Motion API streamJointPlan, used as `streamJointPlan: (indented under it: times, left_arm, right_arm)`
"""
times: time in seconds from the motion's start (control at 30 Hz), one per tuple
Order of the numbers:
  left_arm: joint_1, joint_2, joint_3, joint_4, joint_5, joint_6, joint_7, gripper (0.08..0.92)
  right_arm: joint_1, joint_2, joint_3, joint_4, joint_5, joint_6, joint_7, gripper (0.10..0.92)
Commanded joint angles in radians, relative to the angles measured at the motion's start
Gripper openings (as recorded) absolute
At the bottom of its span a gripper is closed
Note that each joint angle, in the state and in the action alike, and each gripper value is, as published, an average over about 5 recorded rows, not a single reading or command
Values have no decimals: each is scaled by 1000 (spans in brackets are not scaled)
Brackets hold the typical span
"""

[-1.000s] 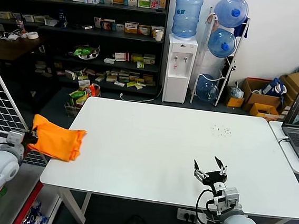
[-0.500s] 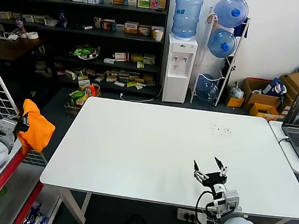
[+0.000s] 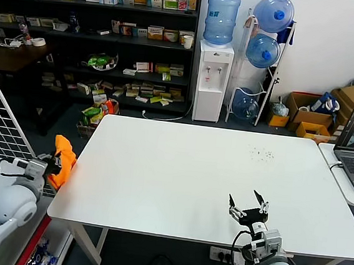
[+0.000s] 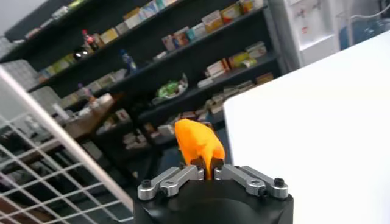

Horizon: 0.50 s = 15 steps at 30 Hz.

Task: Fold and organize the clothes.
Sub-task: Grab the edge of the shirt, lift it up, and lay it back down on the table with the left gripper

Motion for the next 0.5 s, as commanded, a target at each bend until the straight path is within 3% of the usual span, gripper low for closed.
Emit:
streamJointPlan:
  times: [0.03, 0.5]
  left_arm:
    - [30, -168, 90, -175, -56, 33, -62, 138]
    - [-123, -710, 228, 113, 103, -38, -64, 138]
  right_arm:
    - [9, 6, -1, -21, -15, -4, 4, 823]
    - [11, 2, 45, -64, -15, 60, -18, 823]
